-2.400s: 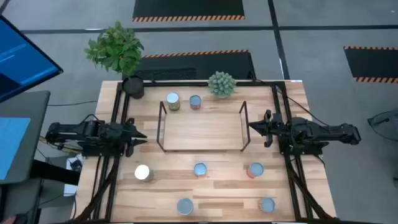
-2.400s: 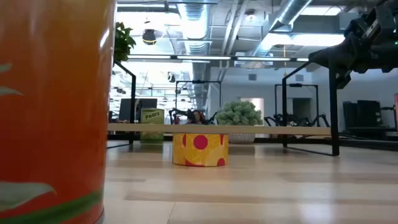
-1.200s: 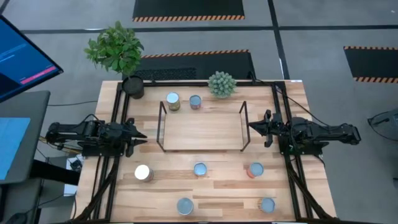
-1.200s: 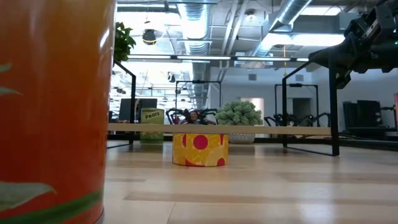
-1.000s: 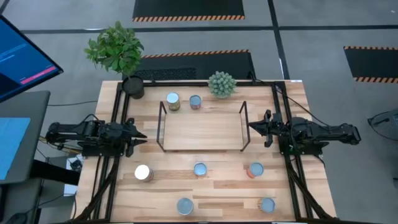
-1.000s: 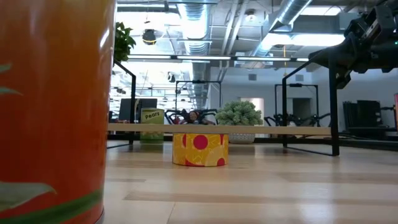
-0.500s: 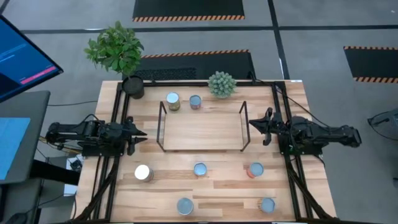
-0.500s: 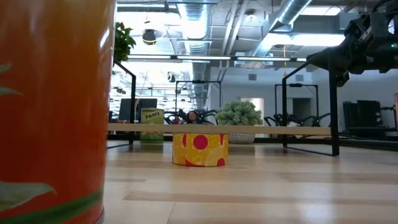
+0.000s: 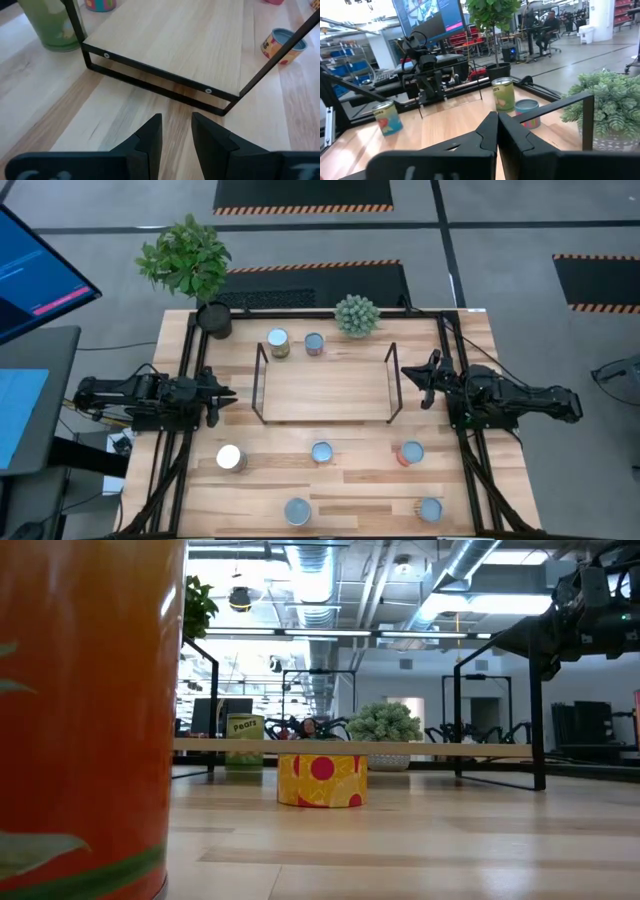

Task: Pick and place cans onto a shelf
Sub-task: Put the canned corn on the shelf

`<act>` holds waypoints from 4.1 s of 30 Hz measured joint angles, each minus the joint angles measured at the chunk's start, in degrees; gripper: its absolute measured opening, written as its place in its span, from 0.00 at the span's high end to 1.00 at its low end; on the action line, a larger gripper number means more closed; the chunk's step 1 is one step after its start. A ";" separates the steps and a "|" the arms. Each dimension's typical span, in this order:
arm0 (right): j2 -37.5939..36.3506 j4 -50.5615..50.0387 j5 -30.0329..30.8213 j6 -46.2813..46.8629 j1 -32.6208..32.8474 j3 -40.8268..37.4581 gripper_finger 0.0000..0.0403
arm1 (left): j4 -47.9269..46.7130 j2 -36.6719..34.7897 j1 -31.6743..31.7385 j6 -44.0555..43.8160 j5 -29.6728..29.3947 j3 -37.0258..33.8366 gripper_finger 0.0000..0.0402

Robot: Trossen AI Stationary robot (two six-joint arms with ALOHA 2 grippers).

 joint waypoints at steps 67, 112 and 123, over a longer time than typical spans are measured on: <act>0.00 0.18 0.00 2.94 0.00 0.00 0.92 | 41.15 -0.01 0.00 4.01 6.54 0.00 0.77; 0.02 0.11 0.22 2.92 0.00 0.00 0.92 | 56.21 1.53 0.02 6.54 -1.32 -9.12 0.77; 0.02 0.10 0.20 2.92 0.00 0.00 0.92 | 53.40 0.44 0.02 6.96 -0.28 -9.17 0.77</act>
